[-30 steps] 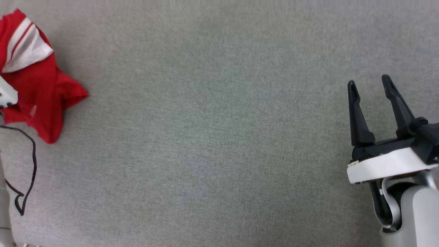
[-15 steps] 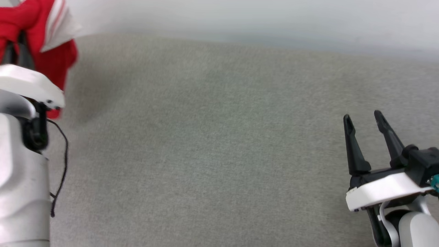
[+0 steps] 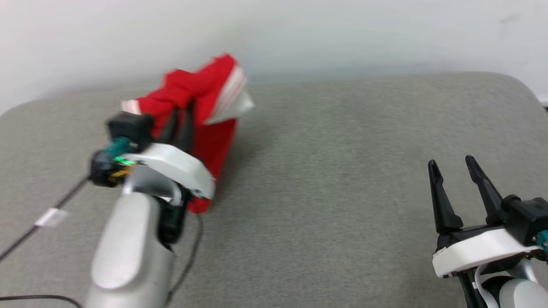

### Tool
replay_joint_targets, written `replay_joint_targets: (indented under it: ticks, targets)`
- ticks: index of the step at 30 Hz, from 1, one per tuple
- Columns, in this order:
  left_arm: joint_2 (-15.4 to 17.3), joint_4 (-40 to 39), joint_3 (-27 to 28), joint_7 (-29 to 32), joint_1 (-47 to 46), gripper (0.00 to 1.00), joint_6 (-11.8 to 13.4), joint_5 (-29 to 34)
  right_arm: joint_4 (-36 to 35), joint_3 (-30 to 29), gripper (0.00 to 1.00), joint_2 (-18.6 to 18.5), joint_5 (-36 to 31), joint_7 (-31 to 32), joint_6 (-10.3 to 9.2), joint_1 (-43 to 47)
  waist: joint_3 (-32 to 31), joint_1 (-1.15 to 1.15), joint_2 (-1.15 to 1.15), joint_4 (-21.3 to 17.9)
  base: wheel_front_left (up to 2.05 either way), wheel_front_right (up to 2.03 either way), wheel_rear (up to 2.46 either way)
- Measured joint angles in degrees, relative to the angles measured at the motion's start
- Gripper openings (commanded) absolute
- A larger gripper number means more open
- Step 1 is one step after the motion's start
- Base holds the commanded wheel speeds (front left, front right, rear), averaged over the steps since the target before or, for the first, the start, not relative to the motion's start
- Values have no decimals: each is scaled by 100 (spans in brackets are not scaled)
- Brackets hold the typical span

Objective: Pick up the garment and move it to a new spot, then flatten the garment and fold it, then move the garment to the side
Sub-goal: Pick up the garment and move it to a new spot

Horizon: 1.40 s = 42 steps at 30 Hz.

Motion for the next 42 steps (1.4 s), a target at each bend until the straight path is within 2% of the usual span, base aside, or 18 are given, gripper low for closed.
replay_joint_targets:
  ticks: [3, 7, 13, 18, 19, 20, 24, 31, 35, 42]
  targets:
    - [-244, -57, -434, 21, 159, 0, -68, -59, -9, -7, 100, -1, 55, -11, 0, -4, 68, 0, 0, -269, 0, 0, 0]
    - [-415, 115, -1211, 123, 477, 0, -118, -70, 9, -34, 100, -3, 163, -105, -1, -19, 307, 0, 0, -524, 0, 0, 0]
    - [-457, 708, -2051, 181, 886, 0, -92, -216, 142, -18, 100, -1, 256, -260, 0, -133, 699, 1, 0, -810, 0, 0, 0]
    - [-465, 850, -2648, 126, 925, 0, -36, -391, 236, -54, 100, -2, 264, -357, 0, -175, 900, 1, 0, -854, 0, 0, 0]
    - [-465, 862, -2724, 107, 925, 36, -19, -431, 256, -56, 100, -2, 278, -368, 0, -204, 912, 1, 0, -827, 0, 0, 0]
    - [-463, 872, -2789, 83, 922, 100, -3, -448, 266, -65, 100, -1, 283, -382, 0, -233, 916, 1, 0, -791, 0, 0, 0]
    - [-460, 762, -3040, -9, 806, 100, 24, -436, 310, -108, 100, -1, 259, -405, 0, -249, 859, 1, 0, -611, 0, 0, 0]
    - [-463, 11, -3084, -572, 792, 100, 309, -430, 307, -179, 100, -1, 146, -328, 0, -182, 556, 1, 0, -242, 0, 0, 0]
    - [-307, -338, -2689, -861, 974, 100, 675, -504, 229, -220, 100, -1, 91, -216, -1, -48, 325, 1, 0, 32, 0, 0, 0]
    - [213, -511, -1890, -1189, 1294, 100, 1187, -643, 134, -216, 100, -1, 46, -60, 0, 144, 39, 1, 0, 262, 0, 0, 0]
